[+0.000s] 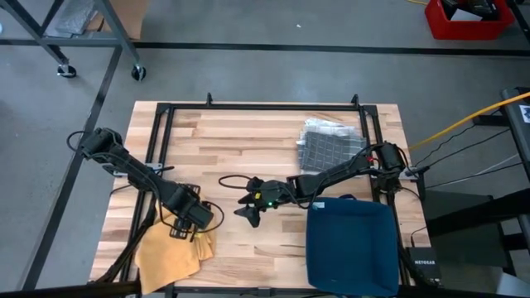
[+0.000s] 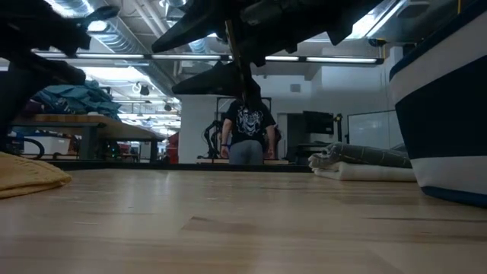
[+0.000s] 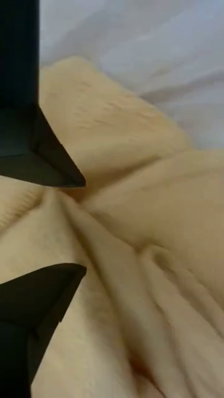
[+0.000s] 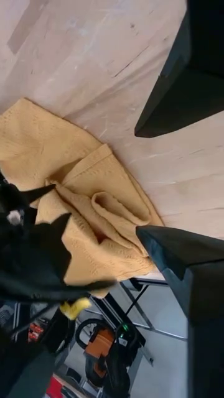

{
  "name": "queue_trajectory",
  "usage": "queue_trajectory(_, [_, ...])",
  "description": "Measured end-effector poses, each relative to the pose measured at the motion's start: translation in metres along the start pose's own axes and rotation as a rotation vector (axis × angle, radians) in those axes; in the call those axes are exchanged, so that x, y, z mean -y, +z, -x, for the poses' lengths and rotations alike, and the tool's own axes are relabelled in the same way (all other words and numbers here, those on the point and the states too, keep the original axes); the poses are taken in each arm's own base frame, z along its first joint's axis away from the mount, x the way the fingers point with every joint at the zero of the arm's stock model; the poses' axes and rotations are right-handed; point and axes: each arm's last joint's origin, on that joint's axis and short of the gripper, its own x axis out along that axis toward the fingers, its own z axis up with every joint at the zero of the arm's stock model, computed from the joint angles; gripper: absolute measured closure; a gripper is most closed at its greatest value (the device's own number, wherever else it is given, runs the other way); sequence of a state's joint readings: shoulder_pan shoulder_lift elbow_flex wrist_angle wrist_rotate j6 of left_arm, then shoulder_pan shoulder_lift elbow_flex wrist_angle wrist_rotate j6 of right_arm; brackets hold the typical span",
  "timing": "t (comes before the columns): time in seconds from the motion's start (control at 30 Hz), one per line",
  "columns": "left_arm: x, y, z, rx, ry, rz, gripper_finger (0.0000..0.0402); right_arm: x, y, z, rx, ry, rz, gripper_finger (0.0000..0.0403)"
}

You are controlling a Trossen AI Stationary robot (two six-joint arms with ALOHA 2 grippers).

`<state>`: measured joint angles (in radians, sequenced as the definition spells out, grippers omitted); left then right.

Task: Fold towel
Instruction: Fold yellow towel

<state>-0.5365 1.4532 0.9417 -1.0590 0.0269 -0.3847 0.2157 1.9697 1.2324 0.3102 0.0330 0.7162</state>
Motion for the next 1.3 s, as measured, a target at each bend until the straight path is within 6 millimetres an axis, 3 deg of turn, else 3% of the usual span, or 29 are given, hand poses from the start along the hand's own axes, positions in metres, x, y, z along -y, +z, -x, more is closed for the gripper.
queue_trajectory(0.47, [0.007, 0.001, 0.0, -0.006, -0.114, -0.15, 0.0219, 0.0, 0.0, 0.0, -0.003, -0.003, 0.0, 0.0152])
queue_trajectory(0.7, [0.009, 0.0, -0.022, 0.069, -0.129, -0.216, 0.0226, 0.0, -0.001, 0.0, -0.004, -0.004, 0.001, 0.0152])
queue_trajectory(0.83, [0.009, -0.001, -0.024, 0.067, -0.128, -0.224, 0.0264, 0.001, -0.001, 0.0, -0.005, -0.004, 0.001, 0.0152])
queue_trajectory(1.07, [0.011, 0.008, -0.011, 0.135, -0.079, -0.21, 0.0388, 0.001, -0.001, 0.0, -0.005, -0.004, 0.0, 0.0152])
queue_trajectory(1.3, [0.01, 0.026, 0.022, 0.287, 0.142, -0.25, 0.0398, 0.001, -0.001, 0.0, -0.005, -0.005, 0.001, 0.0152])
